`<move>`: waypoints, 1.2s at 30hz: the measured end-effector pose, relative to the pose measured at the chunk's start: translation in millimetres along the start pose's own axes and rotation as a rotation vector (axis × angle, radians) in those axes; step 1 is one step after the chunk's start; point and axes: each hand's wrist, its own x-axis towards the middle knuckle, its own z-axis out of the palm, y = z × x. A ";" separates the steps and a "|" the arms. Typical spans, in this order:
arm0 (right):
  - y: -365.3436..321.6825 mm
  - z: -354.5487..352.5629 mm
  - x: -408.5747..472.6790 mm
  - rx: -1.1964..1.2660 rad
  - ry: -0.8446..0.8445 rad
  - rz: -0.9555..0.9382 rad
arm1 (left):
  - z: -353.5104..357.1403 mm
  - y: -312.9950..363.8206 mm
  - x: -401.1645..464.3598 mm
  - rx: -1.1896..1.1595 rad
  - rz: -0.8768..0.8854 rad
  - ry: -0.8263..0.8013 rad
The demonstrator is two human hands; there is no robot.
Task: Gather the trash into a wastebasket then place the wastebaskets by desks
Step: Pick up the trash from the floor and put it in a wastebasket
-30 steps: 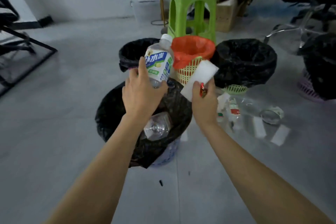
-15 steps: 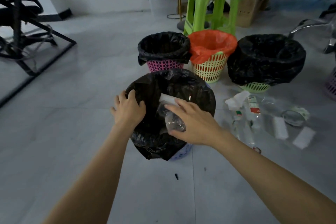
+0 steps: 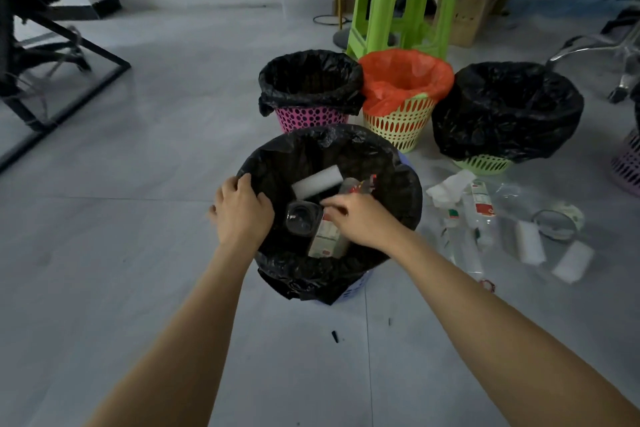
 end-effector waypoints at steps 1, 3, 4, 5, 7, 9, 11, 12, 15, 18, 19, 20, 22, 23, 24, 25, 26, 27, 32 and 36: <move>3.6 -10.6 -2.7 0.044 0.086 0.005 | 1.8 9.5 -0.3 -0.023 0.022 0.014; 8.1 -26.6 -7.4 0.086 0.204 -0.007 | 3.0 29.7 -4.6 -0.070 0.079 0.026; 15.5 -44.1 -10.5 0.067 0.234 0.031 | 7.3 52.8 -3.7 -0.109 0.124 -0.019; 21.1 -51.2 -11.5 0.064 0.248 0.051 | 9.9 66.9 -6.8 -0.121 0.170 -0.040; 36.5 -69.7 -17.6 0.029 0.256 0.141 | 14.2 96.4 -14.3 -0.118 0.265 -0.145; 50.2 -91.7 -29.4 0.014 0.236 0.274 | 13.2 121.9 -20.8 -0.100 0.325 -0.277; 61.2 -110.5 -41.6 -0.012 0.206 0.389 | 9.7 137.5 -24.4 -0.120 0.315 -0.380; 61.3 -122.6 -46.9 -0.034 0.175 0.448 | 3.6 144.6 -24.6 -0.126 0.319 -0.411; 58.0 -152.0 -70.5 -0.016 0.105 0.613 | -10.2 159.8 -31.3 -0.132 0.383 -0.488; 65.5 -164.1 -82.6 0.038 0.157 0.708 | -5.5 171.9 -34.8 -0.158 0.449 -0.480; 79.2 -168.9 -92.7 0.067 0.198 0.751 | 5.1 189.1 -41.8 -0.153 0.487 -0.497; 81.8 -169.1 -94.8 0.074 0.201 0.770 | 9.4 195.0 -44.3 -0.151 0.506 -0.500; 107.2 -165.8 -104.2 0.093 0.207 0.818 | 30.6 214.5 -55.6 -0.133 0.538 -0.547; 131.4 -161.6 -113.1 0.122 0.217 0.856 | 48.6 228.5 -65.7 -0.112 0.540 -0.585; 160.0 -159.3 -119.2 0.134 0.222 0.871 | 74.3 242.2 -74.8 -0.105 0.527 -0.613; 188.7 -153.1 -125.6 0.146 0.216 0.898 | 99.0 250.6 -84.0 -0.086 0.498 -0.646; 207.5 -146.1 -129.1 0.166 0.212 0.930 | 115.8 251.4 -88.1 -0.075 0.480 -0.674; 234.7 -137.4 -134.7 0.188 0.190 0.966 | 142.8 256.2 -95.9 -0.047 0.450 -0.708; 320.3 -105.8 -145.3 0.161 0.221 1.039 | 225.0 248.6 -108.3 0.033 0.232 -0.757; 406.4 -78.9 -130.5 0.054 0.153 1.126 | 312.2 258.5 -109.4 0.080 0.012 -0.700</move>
